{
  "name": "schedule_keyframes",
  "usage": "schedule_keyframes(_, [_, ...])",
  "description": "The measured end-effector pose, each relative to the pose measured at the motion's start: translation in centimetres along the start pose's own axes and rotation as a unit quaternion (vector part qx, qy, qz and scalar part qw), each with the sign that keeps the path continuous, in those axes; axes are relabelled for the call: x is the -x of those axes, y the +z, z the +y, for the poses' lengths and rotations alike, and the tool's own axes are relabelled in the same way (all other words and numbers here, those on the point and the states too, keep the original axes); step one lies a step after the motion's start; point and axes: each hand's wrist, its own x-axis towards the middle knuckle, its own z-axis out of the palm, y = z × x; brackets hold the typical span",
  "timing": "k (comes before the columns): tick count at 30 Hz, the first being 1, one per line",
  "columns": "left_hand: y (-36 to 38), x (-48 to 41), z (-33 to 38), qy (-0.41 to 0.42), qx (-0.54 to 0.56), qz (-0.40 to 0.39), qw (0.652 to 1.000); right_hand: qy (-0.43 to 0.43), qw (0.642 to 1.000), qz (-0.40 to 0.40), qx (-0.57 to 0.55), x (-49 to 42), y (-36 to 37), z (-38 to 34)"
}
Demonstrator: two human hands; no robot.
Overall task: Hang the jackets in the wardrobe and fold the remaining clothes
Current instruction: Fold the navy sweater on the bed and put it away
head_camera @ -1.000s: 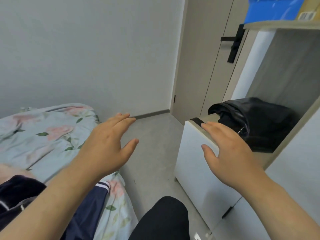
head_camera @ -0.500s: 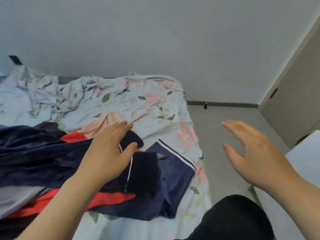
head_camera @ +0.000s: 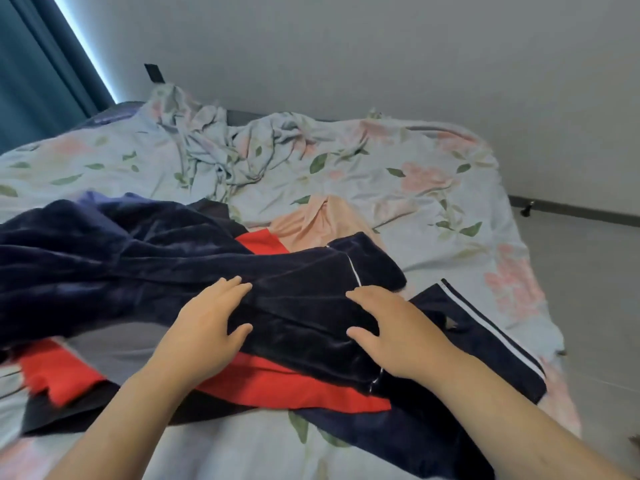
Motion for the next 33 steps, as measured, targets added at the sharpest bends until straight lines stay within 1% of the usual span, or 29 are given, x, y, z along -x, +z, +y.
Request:
schedule_keyframes(2, [-0.4,-0.7,-1.9,0.002,-0.036,0.004,0.999,-0.01,1.0,-0.023,0.007,-1.7,1.4,-1.0])
schedule_keyframes(4, [-1.1,-1.5,-3.8,-0.002,-0.069,0.032,0.997,-0.019,0.999,-0.035,0.012,-3.0,2.4,-1.8])
schedule_keyframes(8, [-1.4,-3.0,-6.7,-0.035,-0.139,0.071,0.987,-0.04,0.999,-0.032,0.014,-4.7,3.6,-3.3])
schedule_keyframes(10, [-0.8,-3.6,-7.1,-0.032,-0.123,0.099,0.987,-0.052,0.998,-0.03,0.017,-5.3,3.9,-4.0])
schedule_keyframes(12, [-0.4,-4.0,-7.1,-0.03,-0.105,0.086,0.99,-0.063,0.997,-0.035,0.023,-5.8,4.3,-4.8])
schedule_keyframes(14, [0.0,-4.3,-7.0,-0.022,-0.061,0.083,0.994,-0.078,0.996,-0.036,0.021,-6.3,4.8,-5.7])
schedule_keyframes(16, [0.1,-4.1,-6.4,-0.022,0.047,0.104,0.993,-0.087,0.996,-0.031,0.002,-7.1,5.3,-6.8])
schedule_keyframes(18, [0.2,-3.6,-5.3,-0.019,0.156,0.111,0.981,-0.088,0.995,-0.026,-0.042,-8.0,5.8,-7.8])
schedule_keyframes(19, [0.3,-3.1,-4.7,-0.01,0.192,0.108,0.975,-0.08,0.994,-0.031,-0.069,-8.4,5.9,-8.2])
schedule_keyframes(20, [0.4,-2.6,-4.0,0.002,0.217,0.102,0.971,-0.07,0.993,-0.04,-0.086,-8.8,5.9,-8.4])
schedule_keyframes(22, [0.5,-1.4,-3.1,0.027,0.23,0.087,0.969,-0.064,0.994,-0.045,-0.074,-9.2,5.8,-8.4])
schedule_keyframes(24, [0.4,-0.5,-2.7,0.043,0.209,0.081,0.973,-0.059,0.998,-0.027,-0.027,-8.8,5.2,-8.0])
schedule_keyframes(27, [-0.4,0.3,-2.8,0.071,0.168,0.096,0.979,-0.033,0.999,-0.039,0.004,-7.6,3.4,-6.5])
schedule_keyframes(28, [-0.8,0.2,-3.0,0.092,0.129,0.107,0.982,-0.026,0.999,-0.043,0.002,-7.2,2.5,-5.8])
schedule_keyframes(30, [-1.3,-0.5,-3.6,0.123,0.01,0.135,0.983,-0.015,0.999,-0.039,-0.008,-6.0,0.3,-4.1])
schedule_keyframes(31, [-1.7,-1.0,-3.9,0.116,-0.036,0.15,0.981,-0.007,0.999,-0.032,-0.015,-5.3,-1.1,-2.9])
schedule_keyframes(33, [-2.6,-1.9,-4.8,0.066,-0.071,0.18,0.979,0.026,0.999,-0.014,-0.028,-3.4,-3.8,0.1])
